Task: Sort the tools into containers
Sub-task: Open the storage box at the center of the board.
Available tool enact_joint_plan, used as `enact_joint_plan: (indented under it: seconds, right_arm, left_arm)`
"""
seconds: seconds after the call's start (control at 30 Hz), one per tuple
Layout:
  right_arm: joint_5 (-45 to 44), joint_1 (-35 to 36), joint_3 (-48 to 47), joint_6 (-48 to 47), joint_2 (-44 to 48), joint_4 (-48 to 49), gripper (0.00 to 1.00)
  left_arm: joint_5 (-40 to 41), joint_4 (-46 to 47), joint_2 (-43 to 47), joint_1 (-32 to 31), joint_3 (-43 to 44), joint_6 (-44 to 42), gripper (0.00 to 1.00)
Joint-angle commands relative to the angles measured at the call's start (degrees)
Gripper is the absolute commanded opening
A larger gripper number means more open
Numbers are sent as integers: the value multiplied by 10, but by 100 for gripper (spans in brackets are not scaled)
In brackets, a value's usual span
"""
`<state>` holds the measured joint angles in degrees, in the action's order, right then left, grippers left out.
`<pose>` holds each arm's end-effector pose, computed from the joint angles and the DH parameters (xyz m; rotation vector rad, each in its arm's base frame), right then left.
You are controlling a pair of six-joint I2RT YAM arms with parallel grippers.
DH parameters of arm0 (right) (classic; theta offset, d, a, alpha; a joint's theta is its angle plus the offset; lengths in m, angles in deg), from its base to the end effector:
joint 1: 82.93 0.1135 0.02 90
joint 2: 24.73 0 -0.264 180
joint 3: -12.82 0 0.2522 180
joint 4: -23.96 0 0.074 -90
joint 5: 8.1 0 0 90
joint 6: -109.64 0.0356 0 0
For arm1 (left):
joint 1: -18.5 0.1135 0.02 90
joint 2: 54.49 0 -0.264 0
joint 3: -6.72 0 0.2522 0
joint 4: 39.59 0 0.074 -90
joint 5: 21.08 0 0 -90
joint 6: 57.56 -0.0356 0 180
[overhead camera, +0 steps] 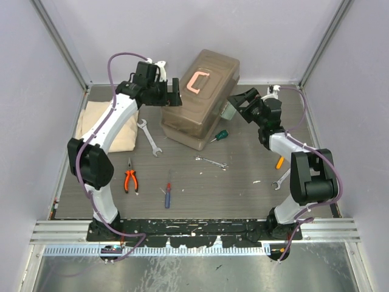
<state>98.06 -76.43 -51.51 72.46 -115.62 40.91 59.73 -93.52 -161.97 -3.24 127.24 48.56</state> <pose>0.3529 0.0502 0.2466 0.5171 1.7662 0.9894 0.3950 -0.1636 0.3508 0.1995 2.3211 -0.5221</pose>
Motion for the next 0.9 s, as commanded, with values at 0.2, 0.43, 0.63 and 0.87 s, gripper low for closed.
enact_joint_plan:
  seconds: [0.2,0.43,0.63,0.87]
  right_arm:
    - [38,-3,-59,49,-67,88,100]
    - [71,-3,-63,163,-153,240,100]
    - [71,-2,-68,183,-181,276,100]
    - [77,-2,-46,214,-191,341,99]
  left_arm:
    - [28,48,125,27,-70,32,98]
    - [27,64,143,39,-109,37,98]
    - [26,72,147,38,-132,29,98]
    - [11,76,134,39,-129,31,98]
